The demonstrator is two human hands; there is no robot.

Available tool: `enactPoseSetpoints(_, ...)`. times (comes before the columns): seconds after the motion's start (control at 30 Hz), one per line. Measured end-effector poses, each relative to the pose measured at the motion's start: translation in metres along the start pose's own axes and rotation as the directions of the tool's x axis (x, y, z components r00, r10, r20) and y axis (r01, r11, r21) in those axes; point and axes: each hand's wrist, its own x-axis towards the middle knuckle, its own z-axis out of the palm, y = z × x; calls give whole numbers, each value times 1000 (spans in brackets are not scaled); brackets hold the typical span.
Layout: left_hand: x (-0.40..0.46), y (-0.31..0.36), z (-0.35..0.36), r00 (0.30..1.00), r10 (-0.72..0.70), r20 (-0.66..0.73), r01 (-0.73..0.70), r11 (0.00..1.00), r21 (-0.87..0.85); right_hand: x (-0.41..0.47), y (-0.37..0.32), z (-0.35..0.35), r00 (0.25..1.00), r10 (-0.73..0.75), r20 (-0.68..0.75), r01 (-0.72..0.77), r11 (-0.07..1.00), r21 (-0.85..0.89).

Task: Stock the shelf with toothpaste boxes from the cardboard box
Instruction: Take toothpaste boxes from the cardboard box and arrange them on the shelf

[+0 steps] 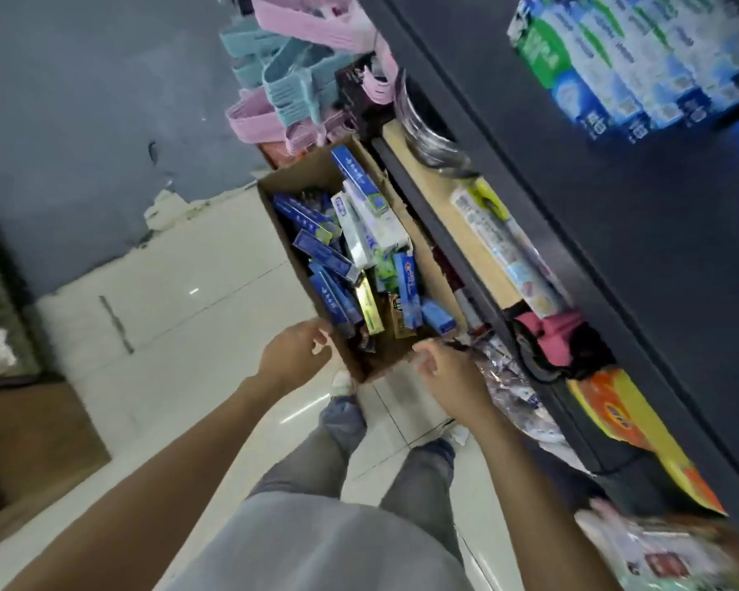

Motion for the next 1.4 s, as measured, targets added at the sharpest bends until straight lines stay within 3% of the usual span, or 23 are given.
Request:
enactPoseSetpoints(0.2,74,-73,12,1000,-6,-28,9,997,79,105,-5,52,991,33,-131,-28,999,42)
enactPoseSetpoints(0.3,123,-96,34,999,13,-52,-11,1000,24,163,18,84,969,128,-209,-111,990,91)
enactPoseSetpoints(0.43,175,-111,64,982,87,-165,-94,995,-34,239,66,123,943,274,-189,-272,962,40)
enactPoseSetpoints(0.57,206,-117,81,955,270,-124,-260,962,86,288,102,146,884,432,-180,-422,902,91)
enactPoseSetpoints(0.8,245,-125,86,931,355,-88,-338,927,161,324,126,169,835,521,-177,-501,853,147)
enactPoseSetpoints(0.93,275,-118,82,968,243,-69,-207,918,337,318,126,170,850,506,-147,-493,862,116)
enactPoseSetpoints(1.03,299,-111,80,963,266,-43,-191,785,590,297,118,164,862,502,-64,-470,841,268)
enactPoseSetpoints(1.13,320,-108,83,941,334,45,-233,546,805,271,105,155,879,477,-12,-442,824,355)
enactPoseSetpoints(1.23,329,-107,85,930,354,96,-227,349,909,256,97,151,883,470,4,-425,795,434)
enactPoseSetpoints(1.3,331,-108,85,919,373,127,-259,331,908,250,90,149,892,452,8,-401,783,475)
enactPoseSetpoints(1.4,324,-110,71,886,440,146,-334,388,859,241,80,142,899,436,28,-373,733,569)
